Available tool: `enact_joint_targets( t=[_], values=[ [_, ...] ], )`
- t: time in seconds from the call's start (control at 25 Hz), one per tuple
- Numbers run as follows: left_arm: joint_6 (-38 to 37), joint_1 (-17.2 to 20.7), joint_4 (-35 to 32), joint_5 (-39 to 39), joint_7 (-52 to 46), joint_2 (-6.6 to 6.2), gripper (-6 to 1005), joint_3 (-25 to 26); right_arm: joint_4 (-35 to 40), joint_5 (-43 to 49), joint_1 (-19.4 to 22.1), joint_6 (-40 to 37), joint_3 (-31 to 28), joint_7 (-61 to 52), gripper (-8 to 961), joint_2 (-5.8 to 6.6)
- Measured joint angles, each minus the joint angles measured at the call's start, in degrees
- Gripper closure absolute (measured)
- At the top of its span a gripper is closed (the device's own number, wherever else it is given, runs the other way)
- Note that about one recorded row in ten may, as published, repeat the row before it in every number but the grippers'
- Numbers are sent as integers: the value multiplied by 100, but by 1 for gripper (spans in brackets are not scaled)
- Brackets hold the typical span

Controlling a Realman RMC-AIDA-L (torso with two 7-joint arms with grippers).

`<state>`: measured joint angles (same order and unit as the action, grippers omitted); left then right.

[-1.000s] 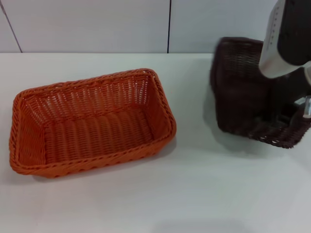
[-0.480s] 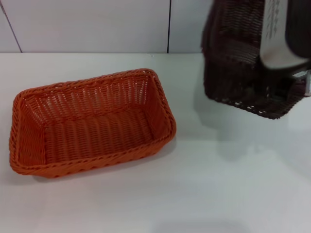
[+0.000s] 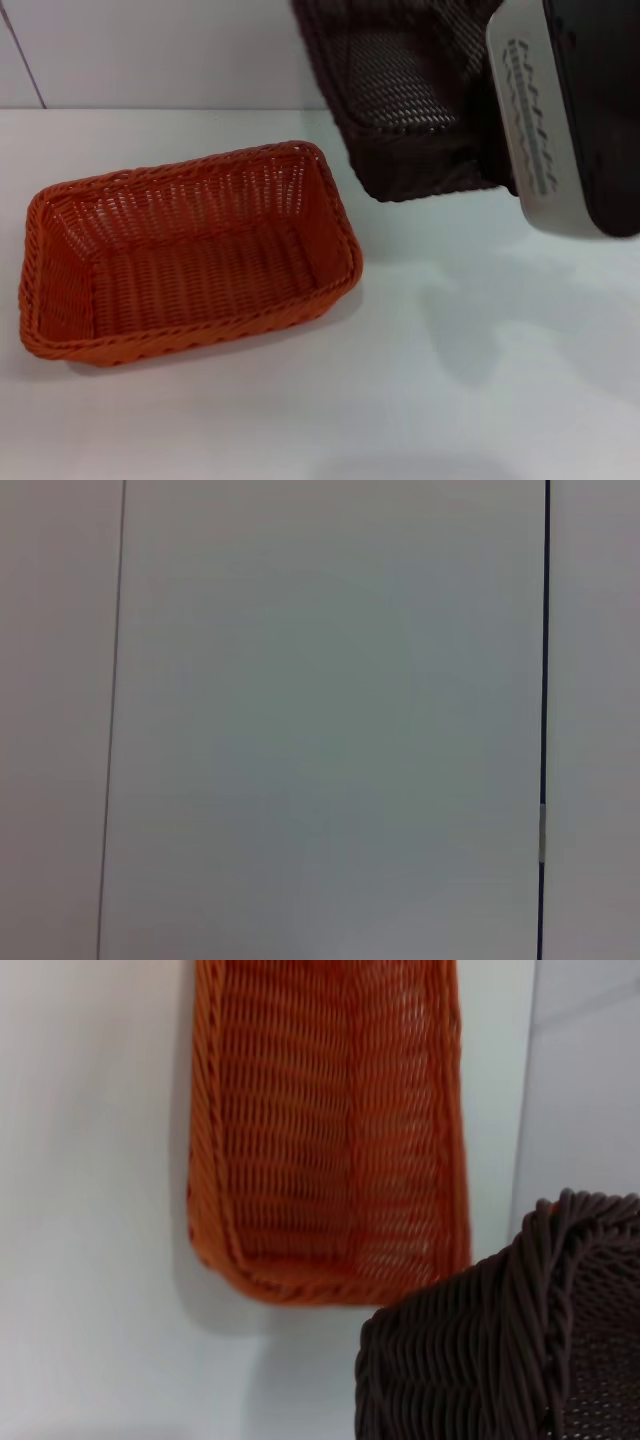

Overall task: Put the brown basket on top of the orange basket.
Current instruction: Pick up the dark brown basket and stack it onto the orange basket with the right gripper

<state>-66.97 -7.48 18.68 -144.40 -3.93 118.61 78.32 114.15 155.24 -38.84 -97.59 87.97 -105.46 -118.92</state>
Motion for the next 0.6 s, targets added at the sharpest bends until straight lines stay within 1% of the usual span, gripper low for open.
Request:
enact_joint_targets(
  t=[0.08,0.12,0.2,0.24,0.28,0.32,0.44,0.48,0.6],
  values=[
    [0,0,0,0,0,0,228,0,160,-310,76,50,36,637,764,-4],
    [0,0,0,0,0,0,228,0,160,-310,76,50,36,637,764,-4],
    [-24,-2,-6,-2,-44,5,229,-11,169,-590,174,79,76,1215,764,-5],
    [-24,-2,-6,-2,-44,5,229,-11,160,-739,262,152,122,1586,764,-5],
    [-54,7,23,-1,-45,5,229,-11,124,-907,437,328,202,2132,764,5],
    [-57,10,30,-1,-45,5,229,-11,124,-907,437,328,202,2132,765,5],
    [-67,19,51,0,-46,5,229,-10,28,-973,612,511,226,2852,765,4],
    [-72,19,54,0,-46,5,229,-16,-77,-1023,730,667,199,3343,765,3],
    [-77,4,56,-2,-47,10,229,-64,-214,-1100,790,812,98,3716,765,13]
  ],
)
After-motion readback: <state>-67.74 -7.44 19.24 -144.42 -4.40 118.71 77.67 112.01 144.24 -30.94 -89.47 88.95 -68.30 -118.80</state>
